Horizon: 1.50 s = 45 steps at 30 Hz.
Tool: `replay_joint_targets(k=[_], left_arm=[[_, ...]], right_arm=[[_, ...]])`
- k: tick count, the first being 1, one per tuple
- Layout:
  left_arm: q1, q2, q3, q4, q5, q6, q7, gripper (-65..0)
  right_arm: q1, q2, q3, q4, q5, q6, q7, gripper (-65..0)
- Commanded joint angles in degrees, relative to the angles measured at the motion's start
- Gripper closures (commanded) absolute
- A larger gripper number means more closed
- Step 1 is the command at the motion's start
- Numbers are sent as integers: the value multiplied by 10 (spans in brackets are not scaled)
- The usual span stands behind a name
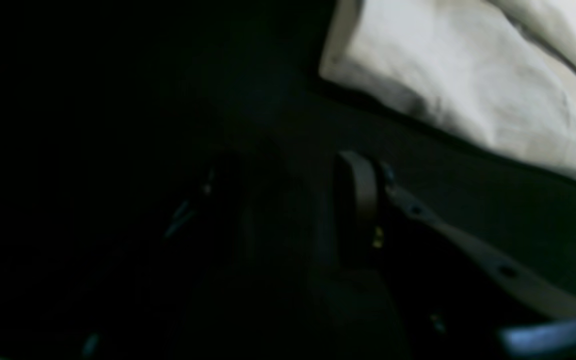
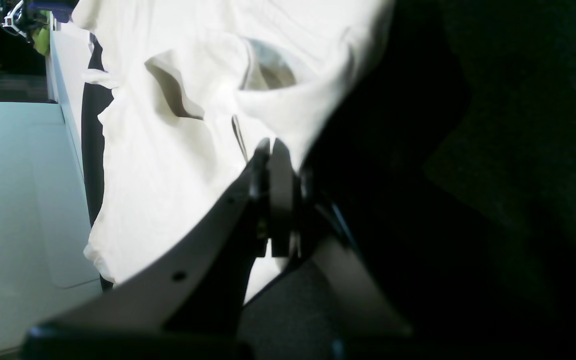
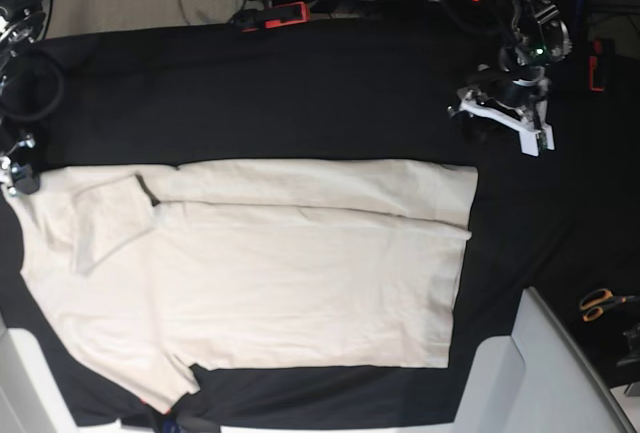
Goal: Fold the T-shirt properly
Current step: 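Lower both grippers onto the folded edge and grasp it, then drag the T-shirt toward the arms with both grippers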
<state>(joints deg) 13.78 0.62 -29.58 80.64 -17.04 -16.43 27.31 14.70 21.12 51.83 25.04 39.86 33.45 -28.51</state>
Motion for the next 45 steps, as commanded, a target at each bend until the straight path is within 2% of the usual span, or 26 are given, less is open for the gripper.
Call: replay_joint_targets(k=[1, 4, 6, 13, 18, 31, 36, 40, 42, 45], left_arm=[[-5, -2, -1, 6, -30, -3, -11, -301], [-5, -3, -1, 4, -102, -3, -13, -299], [-6, -3, -1, 3, -123, -2, -14, -299], [-34, -3, -5, -26, -127, -1, -15, -299], [-56, 1, -46, -72, -127, -1, -12, -301], [-57, 2, -49, -64, -128, -2, -14, -301], [-92, 10, -50, -93, -132, -2, -15, -301], [-105, 8, -50, -129, -213, -3, -15, -303], [-108, -4, -46, -148, -252, -3, -15, -301], [-121, -8, -47, -177, -261, -3, -15, -301]], right_arm=[[10, 14, -1, 7, 7, 9, 4, -5], [10, 14, -20, 7, 7, 9, 3, -6], [10, 14, -43, 10, 7, 10, 3, -6], [10, 14, -57, 11, 8, 11, 3, -5], [10, 14, -57, 11, 8, 11, 3, -5], [10, 14, -57, 12, 8, 11, 3, -5], [10, 14, -57, 12, 8, 11, 3, -5], [10, 14, -58, 12, 8, 11, 2, -3], [10, 14, -58, 12, 8, 11, 2, -3], [10, 14, -58, 12, 8, 11, 2, -3]])
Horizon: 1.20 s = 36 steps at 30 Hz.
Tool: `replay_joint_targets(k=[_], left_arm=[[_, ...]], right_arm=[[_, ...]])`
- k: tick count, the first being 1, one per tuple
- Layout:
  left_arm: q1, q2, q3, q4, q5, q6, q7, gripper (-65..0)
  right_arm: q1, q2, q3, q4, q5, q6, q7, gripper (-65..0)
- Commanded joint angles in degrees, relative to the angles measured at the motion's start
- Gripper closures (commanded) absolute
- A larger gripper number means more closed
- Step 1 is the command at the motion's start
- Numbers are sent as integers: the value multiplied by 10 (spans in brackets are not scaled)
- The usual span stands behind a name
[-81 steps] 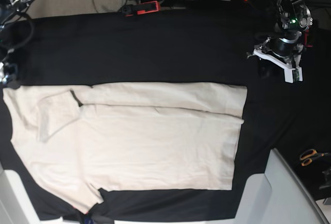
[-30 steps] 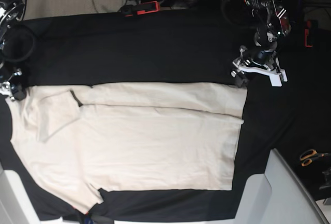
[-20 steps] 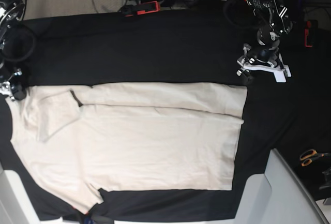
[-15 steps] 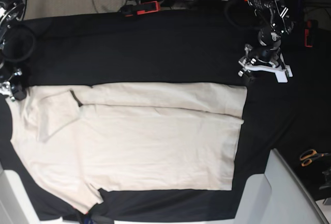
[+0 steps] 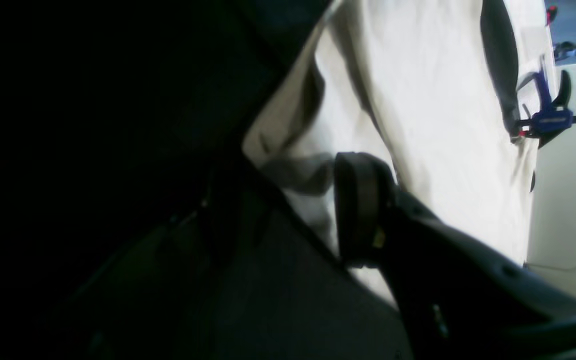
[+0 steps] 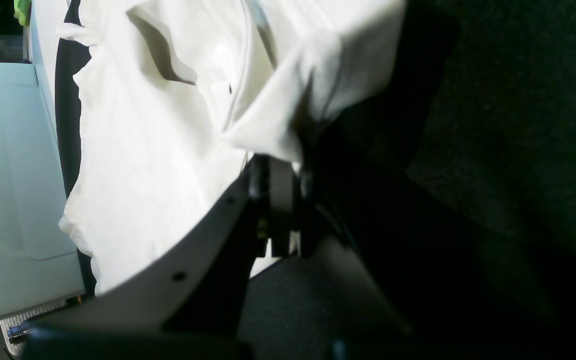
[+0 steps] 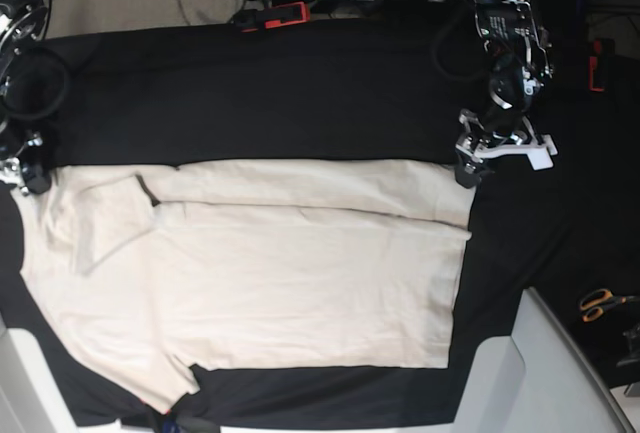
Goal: Fold the T-shirt properly
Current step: 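Drag the T-shirt toward the arms with both grippers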
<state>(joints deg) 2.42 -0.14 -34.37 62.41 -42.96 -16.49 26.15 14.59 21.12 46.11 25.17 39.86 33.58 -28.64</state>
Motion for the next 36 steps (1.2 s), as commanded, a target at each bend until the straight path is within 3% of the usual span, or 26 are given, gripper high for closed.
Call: replay_joint_targets(k=[1, 8, 16, 19, 22, 26, 36], left_arm=[[-10, -3, 0, -2, -2, -3, -3, -301], [-17, -5, 3, -18, -2, -3, -3, -301], [-25, -4, 7, -18, -2, -3, -3, -298], [-30, -7, 42, -26, -2, -3, -3, -293], [-33, -7, 47, -45, -2, -3, -3, -206], [-33, -7, 47, -50, -3, -3, -3, 0], [-19, -10, 53, -45, 0, -3, 1, 0]], right_arm=[[11, 14, -1, 11, 8, 9, 4, -3], [11, 14, -1, 11, 8, 37, 4, -2], [11, 14, -1, 7, 8, 37, 4, -2], [11, 14, -1, 7, 8, 37, 4, -2], [11, 14, -1, 7, 8, 37, 4, -2], [3, 14, -1, 8, 8, 37, 4, -2], [-1, 14, -1, 10, 8, 37, 4, -2]])
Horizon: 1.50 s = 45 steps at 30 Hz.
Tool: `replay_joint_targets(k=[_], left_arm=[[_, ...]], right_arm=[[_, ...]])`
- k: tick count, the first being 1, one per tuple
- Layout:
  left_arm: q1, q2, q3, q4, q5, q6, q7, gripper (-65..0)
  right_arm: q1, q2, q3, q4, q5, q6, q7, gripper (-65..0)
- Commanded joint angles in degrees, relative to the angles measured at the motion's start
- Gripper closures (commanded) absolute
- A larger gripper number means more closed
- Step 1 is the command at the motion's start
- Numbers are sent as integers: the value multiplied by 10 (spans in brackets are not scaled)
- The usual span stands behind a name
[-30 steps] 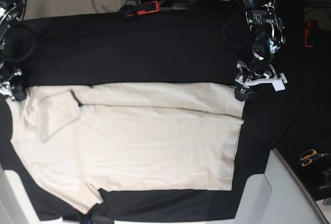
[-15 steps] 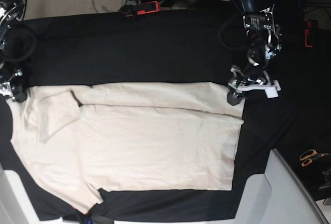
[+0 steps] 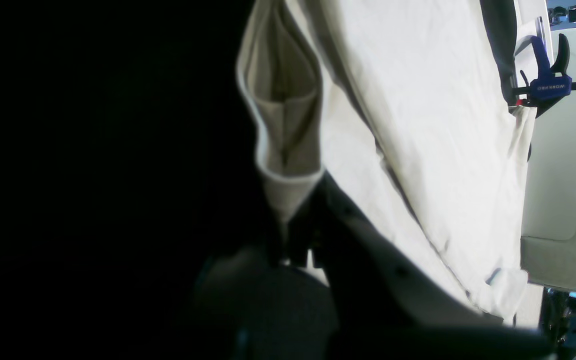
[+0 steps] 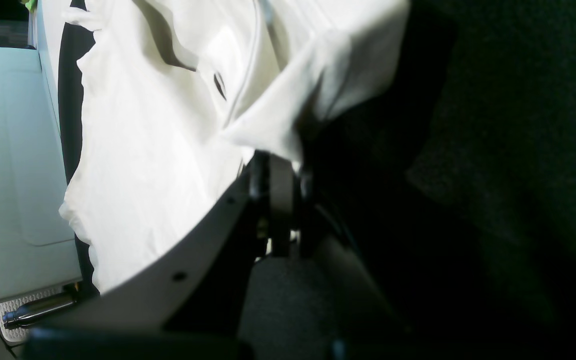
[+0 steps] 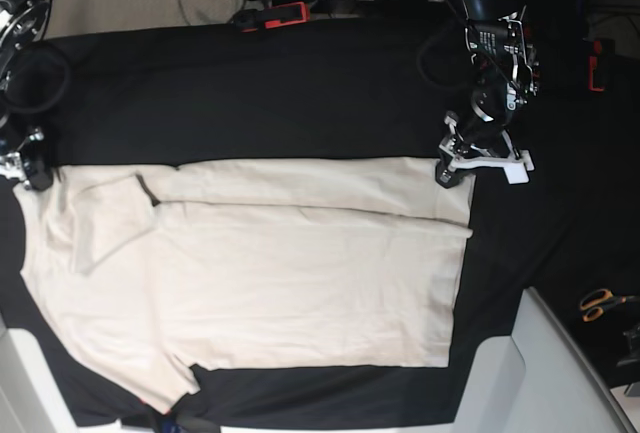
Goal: Fold the T-shirt properly
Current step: 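Drag the T-shirt toward the arms with both grippers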
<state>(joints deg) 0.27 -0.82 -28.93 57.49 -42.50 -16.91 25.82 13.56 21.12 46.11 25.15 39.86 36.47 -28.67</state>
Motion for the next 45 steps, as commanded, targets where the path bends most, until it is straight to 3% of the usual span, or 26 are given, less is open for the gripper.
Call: replay_joint_targets(k=[1, 9, 14, 21, 25, 31, 37, 45], left_arm=[[4, -10, -1, 5, 0, 2, 4, 0], [53, -30, 0, 78, 2, 2, 6, 0], [92, -38, 0, 142, 2, 2, 52, 0], [148, -38, 0, 211, 2, 2, 52, 0], [177, -38, 0, 217, 2, 2, 51, 0], [202, -39, 0, 222, 2, 2, 50, 0], [247, -41, -2, 289, 3, 2, 50, 0], [276, -50, -5, 291, 3, 2, 50, 0]], right_arm=[[9, 15, 1, 10, 8, 9, 4, -2], [9, 45, 4, 11, 8, 8, 4, 0], [-14, 48, 4, 12, 12, 9, 3, 0], [-63, 44, 6, 79, 13, 11, -39, 0], [-97, 30, 8, 127, 14, 11, -51, 0], [-141, 5, 80, 189, 10, 10, -101, 0], [-177, -4, 83, 247, 13, 9, -111, 0], [-204, -27, 84, 278, 13, 11, -134, 0]])
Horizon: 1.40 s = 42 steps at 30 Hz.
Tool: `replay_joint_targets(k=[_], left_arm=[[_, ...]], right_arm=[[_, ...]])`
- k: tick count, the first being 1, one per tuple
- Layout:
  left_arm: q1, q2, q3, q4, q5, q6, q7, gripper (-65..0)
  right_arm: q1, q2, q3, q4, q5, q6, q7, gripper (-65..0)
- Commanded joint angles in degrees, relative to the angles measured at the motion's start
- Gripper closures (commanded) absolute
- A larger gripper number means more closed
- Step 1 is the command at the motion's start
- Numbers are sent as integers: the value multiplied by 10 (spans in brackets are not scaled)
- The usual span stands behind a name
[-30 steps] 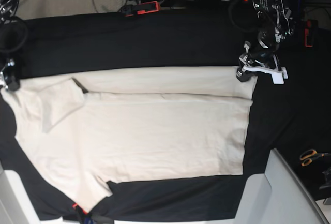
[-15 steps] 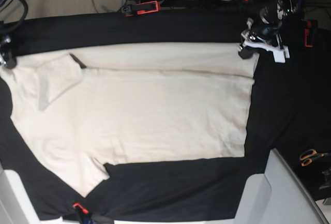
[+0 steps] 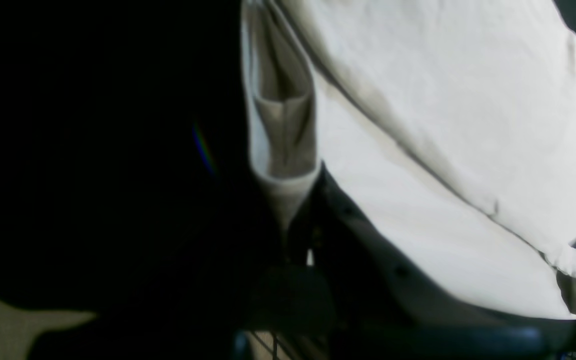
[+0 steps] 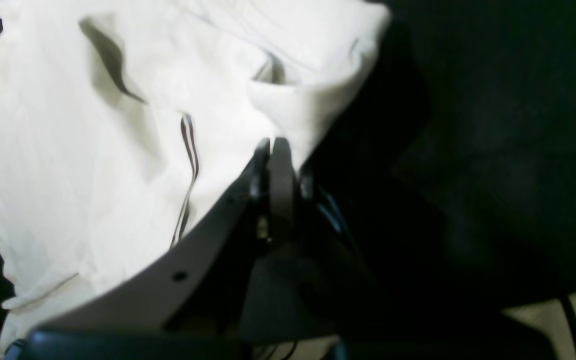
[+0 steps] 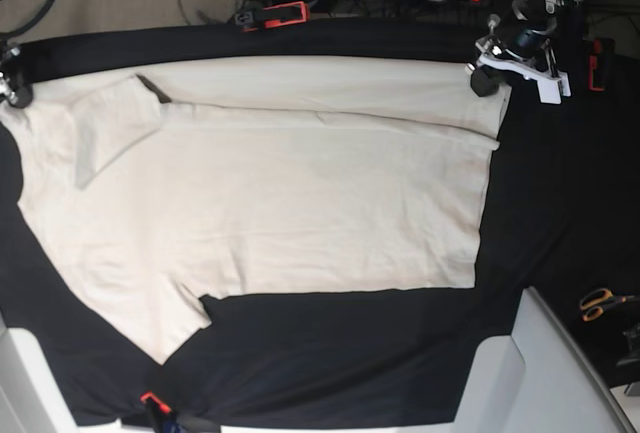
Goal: Fold the T-shirt properly
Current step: 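Drag the T-shirt toward the arms with both grippers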
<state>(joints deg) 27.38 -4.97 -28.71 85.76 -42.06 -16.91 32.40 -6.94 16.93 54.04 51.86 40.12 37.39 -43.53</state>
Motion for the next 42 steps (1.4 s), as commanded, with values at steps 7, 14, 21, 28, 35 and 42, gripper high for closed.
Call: replay_joint_targets(k=[7, 14, 21, 28, 35, 42], left_arm=[[16, -9, -3, 4, -2, 2, -16, 0], [17, -8, -3, 4, -2, 2, -16, 0], [26, -6, -3, 4, -2, 2, -15, 0], [36, -6, -3, 4, -2, 2, -15, 0], [38, -7, -3, 4, -2, 2, -15, 0], [38, -7, -3, 4, -2, 2, -15, 0]], right_arm=[[-8, 3, 5, 25, 11, 0, 15, 0], [-8, -1, 5, 22, 10, -2, 15, -2], [-15, -1, 5, 23, 10, -2, 15, -3], [-15, -1, 5, 23, 6, -2, 15, -2], [-30, -2, 5, 25, 11, -2, 15, -2], [-40, -2, 5, 25, 11, -2, 15, -2]])
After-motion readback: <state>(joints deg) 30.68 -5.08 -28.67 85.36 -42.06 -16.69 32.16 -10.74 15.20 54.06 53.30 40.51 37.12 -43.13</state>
